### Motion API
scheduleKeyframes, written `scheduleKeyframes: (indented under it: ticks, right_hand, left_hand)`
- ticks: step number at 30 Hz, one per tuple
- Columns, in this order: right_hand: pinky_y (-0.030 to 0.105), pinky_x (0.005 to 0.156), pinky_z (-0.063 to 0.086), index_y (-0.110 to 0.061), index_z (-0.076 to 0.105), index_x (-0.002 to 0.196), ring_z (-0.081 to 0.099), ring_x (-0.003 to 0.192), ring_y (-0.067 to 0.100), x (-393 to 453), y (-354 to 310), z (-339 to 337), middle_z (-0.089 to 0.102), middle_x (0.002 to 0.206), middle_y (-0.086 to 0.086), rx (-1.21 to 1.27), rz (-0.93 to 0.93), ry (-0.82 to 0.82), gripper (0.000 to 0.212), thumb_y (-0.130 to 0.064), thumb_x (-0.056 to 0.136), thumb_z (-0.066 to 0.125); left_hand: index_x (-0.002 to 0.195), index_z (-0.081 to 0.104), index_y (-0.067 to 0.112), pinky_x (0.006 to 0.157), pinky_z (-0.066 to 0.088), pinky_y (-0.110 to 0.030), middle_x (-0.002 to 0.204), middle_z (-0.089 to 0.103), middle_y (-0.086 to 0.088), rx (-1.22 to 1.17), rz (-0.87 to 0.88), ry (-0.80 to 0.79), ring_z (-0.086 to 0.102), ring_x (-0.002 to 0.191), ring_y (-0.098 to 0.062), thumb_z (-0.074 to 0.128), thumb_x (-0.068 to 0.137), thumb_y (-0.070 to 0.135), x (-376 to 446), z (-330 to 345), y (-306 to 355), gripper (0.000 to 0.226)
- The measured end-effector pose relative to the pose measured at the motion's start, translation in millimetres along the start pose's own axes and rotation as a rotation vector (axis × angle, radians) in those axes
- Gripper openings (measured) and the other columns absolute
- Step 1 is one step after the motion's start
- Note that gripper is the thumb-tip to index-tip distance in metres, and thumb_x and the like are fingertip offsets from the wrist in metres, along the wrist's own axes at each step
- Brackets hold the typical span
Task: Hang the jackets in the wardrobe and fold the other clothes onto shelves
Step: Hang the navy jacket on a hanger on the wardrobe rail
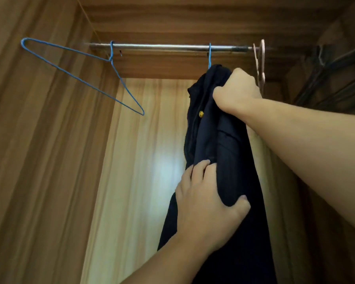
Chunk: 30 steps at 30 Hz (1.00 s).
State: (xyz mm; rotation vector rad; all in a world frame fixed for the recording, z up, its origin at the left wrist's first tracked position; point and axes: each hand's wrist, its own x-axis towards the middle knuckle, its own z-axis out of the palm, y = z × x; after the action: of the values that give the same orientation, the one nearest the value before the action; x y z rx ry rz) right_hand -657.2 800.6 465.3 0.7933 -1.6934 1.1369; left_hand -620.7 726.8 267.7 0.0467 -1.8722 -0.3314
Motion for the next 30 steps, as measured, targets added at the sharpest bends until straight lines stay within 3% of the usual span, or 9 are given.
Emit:
scheduleKeyframes:
  ticks: [3, 7, 10, 15, 18, 20, 23, 26, 30]
  right_hand:
    - [0.028, 0.057, 0.037, -0.018, 0.047, 0.096, 0.044, 0.063, 0.016, -25, 17, -3, 0.045, 0.079, -0.005, 0.036, 0.049, -0.067, 0.02, -0.033, 0.088, 0.057]
    - [0.03, 0.066, 0.038, -0.013, 0.048, 0.089, 0.047, 0.071, 0.024, -39, 16, -16, 0.046, 0.082, 0.001, -0.042, 0.033, -0.11, 0.014, -0.025, 0.095, 0.049]
    - [0.03, 0.068, 0.037, -0.011, 0.047, 0.094, 0.046, 0.078, 0.025, -34, 3, -28, 0.047, 0.093, 0.006, -0.053, 0.02, -0.094, 0.012, -0.022, 0.099, 0.046]
    - [0.031, 0.07, 0.039, -0.008, 0.054, 0.116, 0.047, 0.082, 0.023, -41, -8, -34, 0.049, 0.099, 0.006, -0.069, 0.084, -0.082, 0.029, -0.031, 0.099, 0.049]
    - [0.036, 0.077, 0.043, -0.01, 0.04, 0.134, 0.052, 0.099, 0.026, -59, -8, -32, 0.048, 0.126, 0.007, -0.006, 0.135, -0.074, 0.053, -0.036, 0.093, 0.059]
    - [0.042, 0.092, 0.042, -0.015, 0.029, 0.142, 0.043, 0.123, 0.031, -80, -7, -28, 0.033, 0.143, 0.009, -0.04, 0.068, -0.011, 0.07, -0.038, 0.087, 0.065]
    - [0.045, 0.106, 0.033, -0.018, 0.032, 0.145, 0.033, 0.133, 0.032, -126, -6, -24, 0.029, 0.148, 0.01, -0.246, -0.285, 0.062, 0.072, -0.037, 0.084, 0.065]
    - [0.04, 0.104, 0.037, -0.016, 0.048, 0.137, 0.047, 0.121, 0.026, -183, -8, -13, 0.047, 0.135, 0.006, -0.274, -0.599, -0.128, 0.055, -0.031, 0.085, 0.061]
    - [0.033, 0.095, 0.043, -0.019, 0.043, 0.141, 0.052, 0.114, 0.02, -257, -10, 8, 0.048, 0.134, 0.0, -0.169, -0.549, -0.458, 0.05, -0.031, 0.093, 0.052]
  left_hand:
    - [0.138, 0.028, 0.04, 0.117, 0.004, -0.033, 0.153, 0.005, 0.021, 0.112, -0.042, -0.021, -0.008, 0.145, -0.008, 0.052, 0.075, 0.062, -40, 8, -1, 0.071]
    - [0.138, 0.024, 0.042, 0.106, 0.022, -0.023, 0.135, 0.026, 0.025, 0.106, -0.102, -0.087, 0.026, 0.127, -0.002, 0.055, 0.079, 0.062, -85, 10, 0, 0.07]
    - [0.131, 0.033, 0.041, 0.091, 0.047, -0.024, 0.116, 0.04, 0.024, -0.047, -0.19, -0.076, 0.049, 0.102, 0.001, 0.058, 0.086, 0.048, -90, 5, 3, 0.052]
    - [0.123, 0.039, 0.035, 0.08, 0.054, -0.032, 0.111, 0.044, 0.015, -0.058, -0.225, -0.104, 0.057, 0.088, -0.009, 0.055, 0.093, 0.037, -92, -10, 8, 0.034]
    - [0.129, 0.037, 0.034, 0.083, 0.053, -0.03, 0.117, 0.044, 0.014, -0.093, -0.259, -0.143, 0.057, 0.094, -0.009, 0.056, 0.093, 0.039, -96, -21, 7, 0.041]
    - [0.135, 0.035, 0.036, 0.089, 0.052, -0.031, 0.123, 0.046, 0.013, -0.165, -0.288, -0.171, 0.055, 0.102, -0.007, 0.061, 0.089, 0.044, -103, -31, 4, 0.054]
    - [0.137, 0.036, 0.037, 0.093, 0.047, -0.027, 0.126, 0.046, 0.014, -0.252, -0.328, -0.187, 0.051, 0.111, -0.006, 0.066, 0.081, 0.052, -112, -52, -1, 0.065]
    - [0.136, 0.04, 0.037, 0.095, 0.044, -0.027, 0.132, 0.045, 0.011, -0.242, -0.377, -0.207, 0.048, 0.116, -0.008, 0.064, 0.081, 0.056, -120, -82, -11, 0.064]
    - [0.147, 0.03, 0.032, 0.101, 0.04, -0.033, 0.145, 0.039, 0.003, 0.043, -0.401, -0.379, 0.041, 0.128, -0.014, 0.059, 0.084, 0.047, -145, -128, -37, 0.071]
